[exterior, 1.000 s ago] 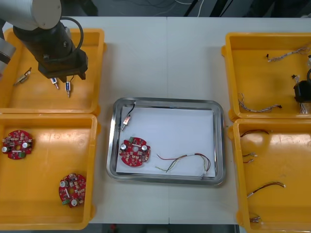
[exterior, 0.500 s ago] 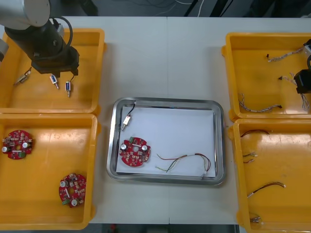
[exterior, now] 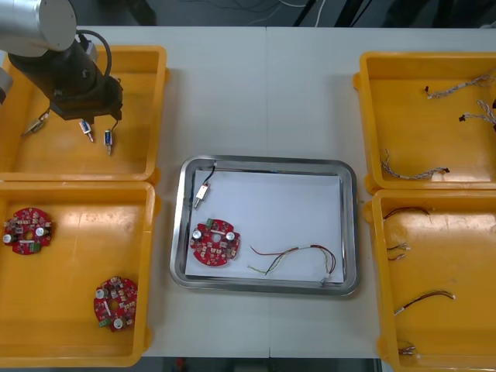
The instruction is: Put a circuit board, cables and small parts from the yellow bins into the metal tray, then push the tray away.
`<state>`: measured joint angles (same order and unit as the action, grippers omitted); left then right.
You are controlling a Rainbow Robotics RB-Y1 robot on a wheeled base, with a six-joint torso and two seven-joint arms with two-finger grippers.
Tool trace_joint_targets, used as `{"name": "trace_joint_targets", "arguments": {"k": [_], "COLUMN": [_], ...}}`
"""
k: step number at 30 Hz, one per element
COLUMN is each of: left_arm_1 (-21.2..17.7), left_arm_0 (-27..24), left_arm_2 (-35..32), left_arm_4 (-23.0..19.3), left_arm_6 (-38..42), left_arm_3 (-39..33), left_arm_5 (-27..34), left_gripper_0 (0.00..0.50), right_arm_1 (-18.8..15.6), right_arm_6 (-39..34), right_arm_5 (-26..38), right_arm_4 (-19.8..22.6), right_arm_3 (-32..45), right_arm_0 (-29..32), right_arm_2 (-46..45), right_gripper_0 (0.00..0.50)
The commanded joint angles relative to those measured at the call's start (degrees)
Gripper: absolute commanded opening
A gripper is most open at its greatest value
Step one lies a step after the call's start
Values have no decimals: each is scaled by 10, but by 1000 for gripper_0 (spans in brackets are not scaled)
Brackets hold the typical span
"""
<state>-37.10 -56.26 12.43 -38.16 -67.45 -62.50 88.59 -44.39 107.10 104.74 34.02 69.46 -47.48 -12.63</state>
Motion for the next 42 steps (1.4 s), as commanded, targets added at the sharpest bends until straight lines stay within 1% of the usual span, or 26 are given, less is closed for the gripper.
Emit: {"name": "trace_joint_targets", "arguments": {"k": [1, 6, 12, 18, 20, 23, 26, 29, 35, 38, 40, 42], "left_arm_1": [-13, -10, -7, 1, 5, 8, 10, 12, 12, 12, 12, 12], "left_arm_0": [-32, -32, -32, -30, -30, -26, -22, -18, -5, -2, 1, 5], "left_arm_2": [-14, -9, 22, 37, 42, 44, 46, 50, 62, 63, 65, 65], "left_arm_4": [0, -2, -10, -15, -16, -18, -20, -22, -23, -24, -24, -26], "left_arm_6": [-83, -91, -91, -87, -84, -82, -81, -82, -81, -82, -83, -83], "left_arm_3": [34, 51, 71, 75, 75, 75, 75, 75, 75, 75, 75, 75], "left_arm_5": [-34, -49, -78, -84, -84, -85, -89, -95, -119, -122, -122, -122], "left_gripper_0": [500, 500, 500, 500, 500, 500, 500, 500, 500, 500, 500, 500], "right_arm_1": [-23, -14, -1, -1, -1, -1, -1, -1, 1, 4, 9, 18], "right_arm_6": [-20, -15, -15, -16, -16, -18, -19, -15, -8, -2, 3, 8], "right_arm_5": [52, 53, 53, 53, 53, 53, 53, 53, 53, 53, 53, 49], "right_arm_4": [-9, 3, 44, 102, 131, 163, 186, 210, 262, 275, 272, 258], "right_arm_3": [76, 139, 211, 288, 323, 369, 409, 437, 464, 470, 478, 493], "right_arm_0": [-17, -16, -16, 5, 12, 15, 16, 16, 16, 16, 16, 14], "right_arm_2": [-32, -30, -16, 24, 47, 82, 118, 152, 209, 234, 254, 278], "right_gripper_0": [0, 0, 0, 0, 0, 0, 0, 0, 0, 0, 0, 0]}}
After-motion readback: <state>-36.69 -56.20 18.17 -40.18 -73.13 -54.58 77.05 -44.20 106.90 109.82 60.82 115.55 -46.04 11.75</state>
